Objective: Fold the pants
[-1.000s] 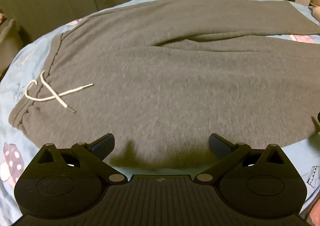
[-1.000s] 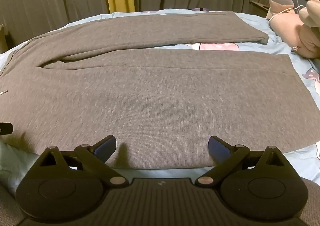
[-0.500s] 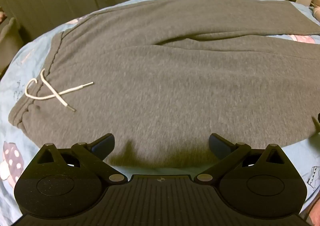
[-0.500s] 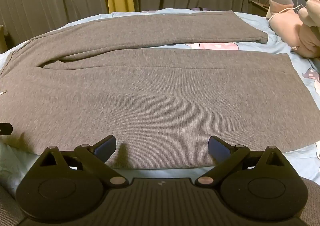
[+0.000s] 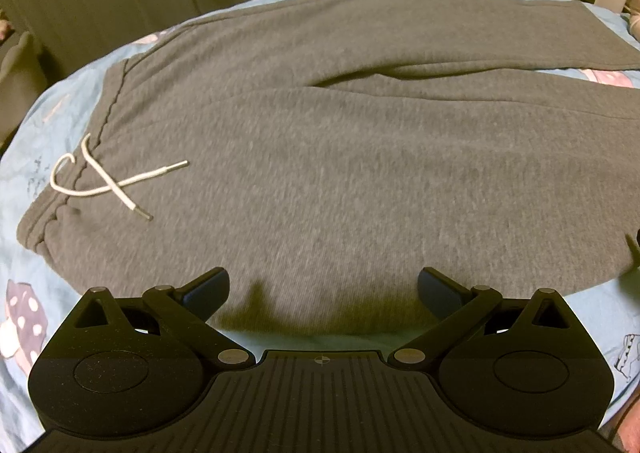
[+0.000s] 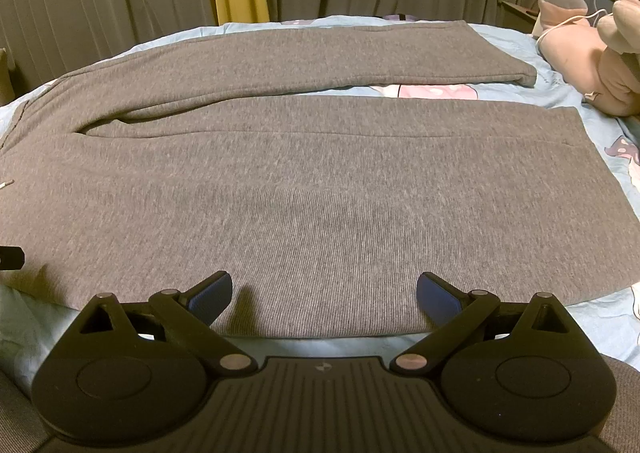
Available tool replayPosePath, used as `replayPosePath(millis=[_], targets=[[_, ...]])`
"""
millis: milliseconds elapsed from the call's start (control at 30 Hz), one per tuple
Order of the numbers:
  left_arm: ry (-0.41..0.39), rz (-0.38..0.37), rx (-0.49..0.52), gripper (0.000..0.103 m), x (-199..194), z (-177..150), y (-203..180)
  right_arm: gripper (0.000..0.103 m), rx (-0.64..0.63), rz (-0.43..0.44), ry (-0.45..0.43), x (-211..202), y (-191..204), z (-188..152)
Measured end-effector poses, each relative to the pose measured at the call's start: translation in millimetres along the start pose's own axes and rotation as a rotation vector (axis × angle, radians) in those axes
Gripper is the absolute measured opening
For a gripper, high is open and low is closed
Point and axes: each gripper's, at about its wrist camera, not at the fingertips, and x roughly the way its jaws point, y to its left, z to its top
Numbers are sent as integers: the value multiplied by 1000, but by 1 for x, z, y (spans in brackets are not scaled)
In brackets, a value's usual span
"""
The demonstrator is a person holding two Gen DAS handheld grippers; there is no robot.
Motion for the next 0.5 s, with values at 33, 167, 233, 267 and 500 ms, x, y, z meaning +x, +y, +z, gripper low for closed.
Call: replayPosePath(millis=[33,167,233,267,500], targets=[[2,1,0,103,0,0,0,99,0,0,0,0,0,0],[2,1,1,103,0,0,0,99,0,0,0,1,0,0],[2,1,0,103,1,0,0,99,0,0,0,1,0,0],[2,1,0,103,1,-1,0,99,0,-1,0,1,0,-1],[5,1,0,103,1,-1,0,99,-1,-1,1,1,-1,-1]])
